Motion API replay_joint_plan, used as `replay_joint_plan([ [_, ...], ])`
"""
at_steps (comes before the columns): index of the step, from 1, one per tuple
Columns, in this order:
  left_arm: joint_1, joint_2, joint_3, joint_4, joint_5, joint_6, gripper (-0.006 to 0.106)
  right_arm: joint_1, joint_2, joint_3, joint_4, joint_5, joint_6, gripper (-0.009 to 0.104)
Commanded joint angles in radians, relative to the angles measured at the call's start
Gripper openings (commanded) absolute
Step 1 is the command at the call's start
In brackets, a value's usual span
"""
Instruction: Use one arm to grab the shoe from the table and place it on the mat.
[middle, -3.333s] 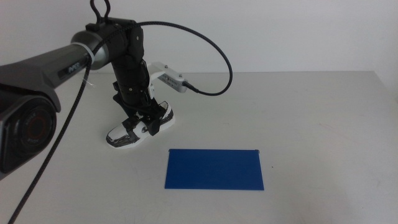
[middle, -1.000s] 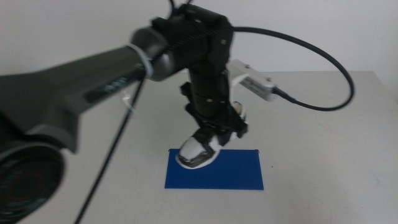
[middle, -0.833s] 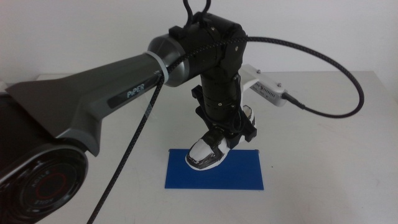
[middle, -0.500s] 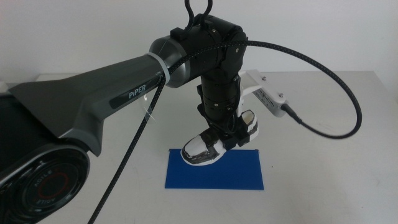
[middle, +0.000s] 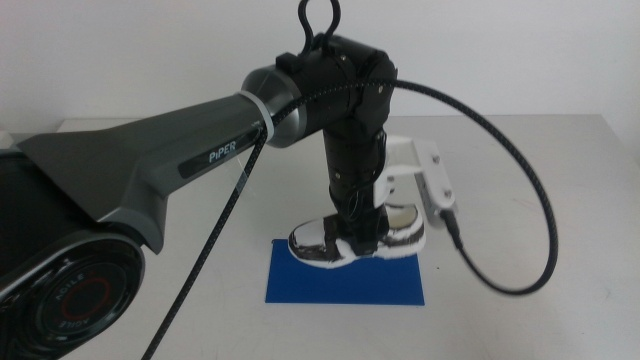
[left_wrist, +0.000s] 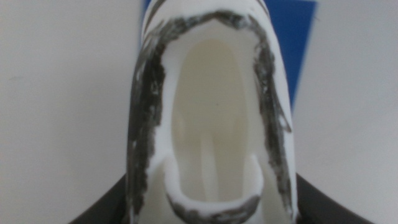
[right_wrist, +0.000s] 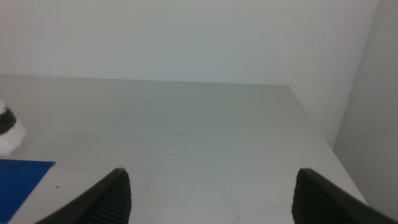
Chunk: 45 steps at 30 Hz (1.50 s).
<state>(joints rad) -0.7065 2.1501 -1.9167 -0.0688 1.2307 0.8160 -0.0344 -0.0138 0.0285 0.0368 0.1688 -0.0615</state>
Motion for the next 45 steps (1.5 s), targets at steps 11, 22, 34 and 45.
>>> replay_joint_plan([
  [11,-0.002,-0.061,0.041,-0.019,0.088,0.208,0.005,-0.005,-0.021,-0.01,-0.008,-0.079,-0.013,0.066],
  [22,-0.001,-0.025,0.041,-0.002,0.087,0.151,0.005,-0.005,-0.021,-0.01,-0.008,-0.079,-0.013,0.066],
  [34,-0.001,0.011,0.041,0.019,0.036,0.151,0.005,-0.005,-0.021,-0.01,-0.008,-0.079,-0.013,0.066],
  [45,-0.001,0.011,0.041,0.021,0.024,0.118,0.038,-0.005,-0.021,-0.01,-0.008,-0.079,-0.013,0.066],
])
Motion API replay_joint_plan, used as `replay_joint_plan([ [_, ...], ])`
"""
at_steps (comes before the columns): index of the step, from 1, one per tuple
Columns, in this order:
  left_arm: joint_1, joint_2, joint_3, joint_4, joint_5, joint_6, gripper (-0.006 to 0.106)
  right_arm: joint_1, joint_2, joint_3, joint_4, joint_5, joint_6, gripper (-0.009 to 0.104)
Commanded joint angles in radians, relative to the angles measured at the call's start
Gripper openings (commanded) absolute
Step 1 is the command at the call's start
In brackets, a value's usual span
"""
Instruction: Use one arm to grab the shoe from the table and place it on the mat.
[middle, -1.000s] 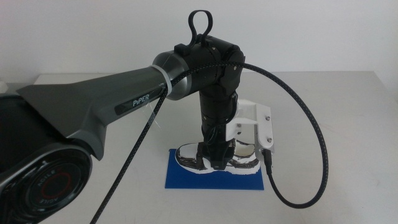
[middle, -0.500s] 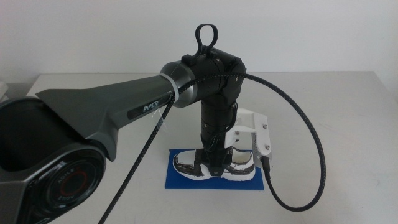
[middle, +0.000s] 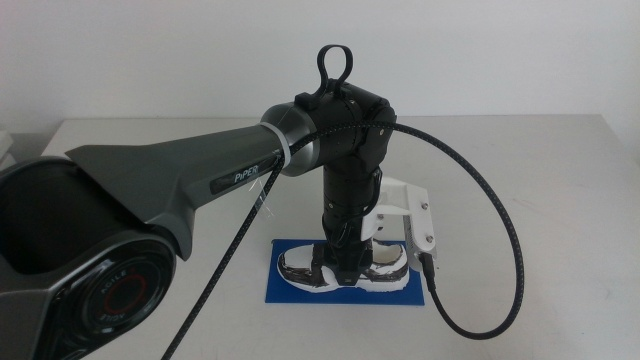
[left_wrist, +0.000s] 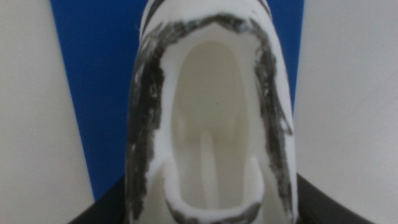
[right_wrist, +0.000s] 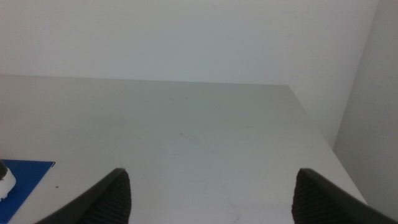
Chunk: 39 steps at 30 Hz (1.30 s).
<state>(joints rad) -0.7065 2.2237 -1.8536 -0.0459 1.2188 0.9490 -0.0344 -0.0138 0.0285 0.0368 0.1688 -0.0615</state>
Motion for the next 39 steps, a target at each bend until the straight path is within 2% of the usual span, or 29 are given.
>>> replay_joint_plan([
  [1,-0.001,-0.063,-0.022,-0.001,0.038,-0.02,0.045,-0.005,-0.021,-0.01,-0.008,-0.079,-0.013,0.066],
  [8,-0.001,-0.063,-0.022,0.01,0.06,-0.023,0.093,-0.005,-0.021,-0.01,-0.008,-0.079,-0.013,0.066],
  [14,-0.001,-0.064,-0.022,0.012,0.101,-0.017,0.094,-0.005,-0.021,-0.01,-0.008,-0.079,-0.013,0.066],
  [23,-0.001,-0.204,0.016,0.011,0.101,-0.064,0.094,-0.005,-0.021,-0.01,-0.008,-0.079,-0.013,0.066],
  [33,0.014,-0.483,0.153,0.117,0.1,-0.164,0.094,-0.005,-0.021,-0.01,-0.008,-0.079,-0.013,0.066],
  [39,0.115,-0.651,0.153,0.031,0.099,-0.258,0.094,-0.005,-0.021,-0.01,-0.008,-0.079,-0.013,0.066],
])
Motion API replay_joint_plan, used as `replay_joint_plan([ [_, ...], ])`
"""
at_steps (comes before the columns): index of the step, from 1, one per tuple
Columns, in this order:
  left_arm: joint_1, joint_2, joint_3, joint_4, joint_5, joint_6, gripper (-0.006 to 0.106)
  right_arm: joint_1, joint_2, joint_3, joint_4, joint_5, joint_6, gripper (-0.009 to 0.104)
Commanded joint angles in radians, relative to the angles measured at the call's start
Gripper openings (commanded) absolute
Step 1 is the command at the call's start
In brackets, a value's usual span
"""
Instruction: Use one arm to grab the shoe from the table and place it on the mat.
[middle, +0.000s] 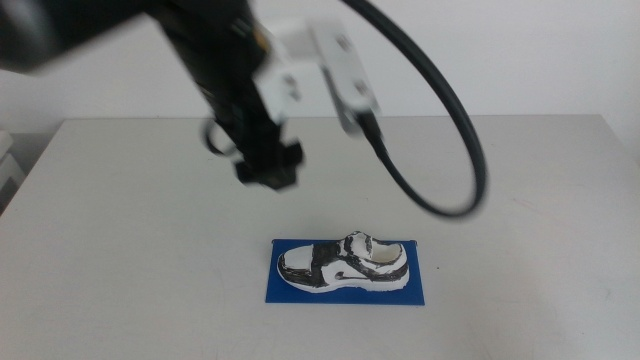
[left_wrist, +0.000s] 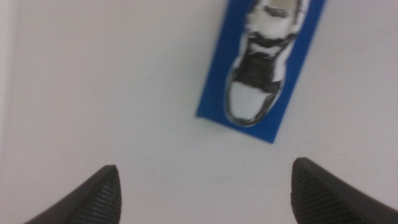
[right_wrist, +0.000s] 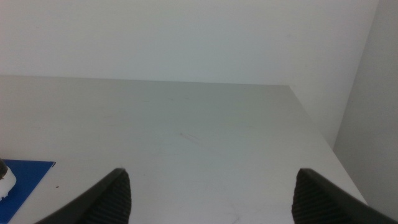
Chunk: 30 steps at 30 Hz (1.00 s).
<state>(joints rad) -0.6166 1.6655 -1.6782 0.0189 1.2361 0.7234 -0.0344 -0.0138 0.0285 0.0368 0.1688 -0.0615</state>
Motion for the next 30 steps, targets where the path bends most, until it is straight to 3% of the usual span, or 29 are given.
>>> replay_joint_plan([
  [1,0.037,-0.115,-0.023,-0.034,0.081,-0.032,0.094,-0.005,-0.021,-0.01,-0.008,-0.079,-0.013,0.066],
  [16,0.364,-0.41,0.011,-0.037,0.046,-0.128,0.094,-0.005,-0.021,-0.01,-0.008,-0.079,-0.013,0.066],
  [23,0.513,-0.678,0.336,-0.056,-0.327,-0.113,0.094,-0.005,-0.021,-0.01,-0.008,-0.079,-0.013,0.066],
  [30,0.537,-0.961,0.773,-0.051,-0.825,-0.184,0.094,-0.005,-0.021,-0.01,-0.008,-0.079,-0.013,0.066],
])
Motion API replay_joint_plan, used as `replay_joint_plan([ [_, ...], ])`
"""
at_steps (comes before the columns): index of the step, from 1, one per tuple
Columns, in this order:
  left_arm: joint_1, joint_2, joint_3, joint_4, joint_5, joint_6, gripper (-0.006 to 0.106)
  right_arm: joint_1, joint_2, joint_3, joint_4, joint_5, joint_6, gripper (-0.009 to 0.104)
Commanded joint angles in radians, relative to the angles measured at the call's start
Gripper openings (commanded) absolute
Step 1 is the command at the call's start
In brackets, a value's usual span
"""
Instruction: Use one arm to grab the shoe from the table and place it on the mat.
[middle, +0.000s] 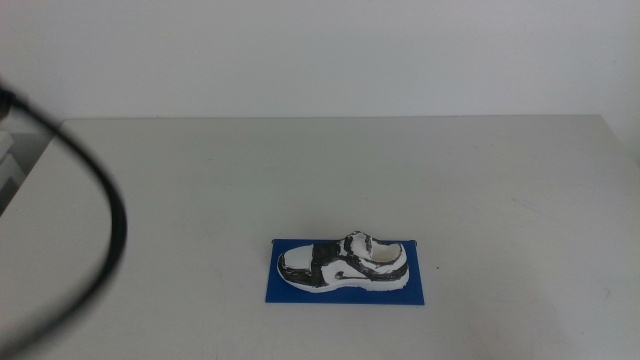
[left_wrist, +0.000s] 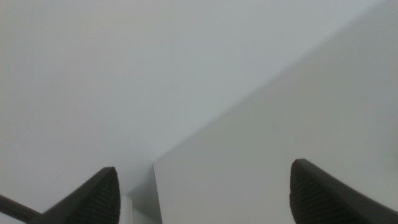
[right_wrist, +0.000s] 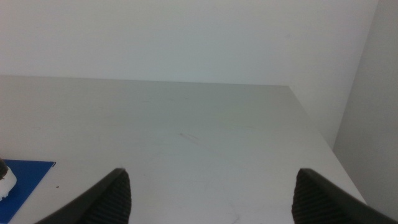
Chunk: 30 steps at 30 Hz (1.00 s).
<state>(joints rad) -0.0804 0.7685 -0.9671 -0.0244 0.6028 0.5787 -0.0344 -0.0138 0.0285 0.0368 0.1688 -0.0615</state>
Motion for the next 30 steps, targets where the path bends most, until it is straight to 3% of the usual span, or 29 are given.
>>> replay_joint_plan([
  [1,0.001,-0.094,0.126,-0.006,-0.236,-0.052,0.094,-0.005,-0.021,-0.01,-0.008,-0.079,-0.013,0.066],
  [7,0.001,-0.281,0.425,-0.014,-0.458,-0.092,0.094,-0.005,-0.021,-0.01,-0.008,-0.079,-0.013,0.066],
  [17,0.001,-0.43,0.672,-0.014,-0.518,-0.127,0.094,-0.005,-0.021,-0.01,-0.008,-0.079,-0.013,0.066],
  [24,0.001,-0.585,0.847,0.092,-0.516,-0.306,0.094,-0.005,-0.021,-0.01,-0.008,-0.079,-0.013,0.066],
  [30,0.001,-0.735,0.948,0.102,-0.508,-0.358,0.094,-0.005,-0.021,-0.01,-0.008,-0.079,-0.013,0.066],
])
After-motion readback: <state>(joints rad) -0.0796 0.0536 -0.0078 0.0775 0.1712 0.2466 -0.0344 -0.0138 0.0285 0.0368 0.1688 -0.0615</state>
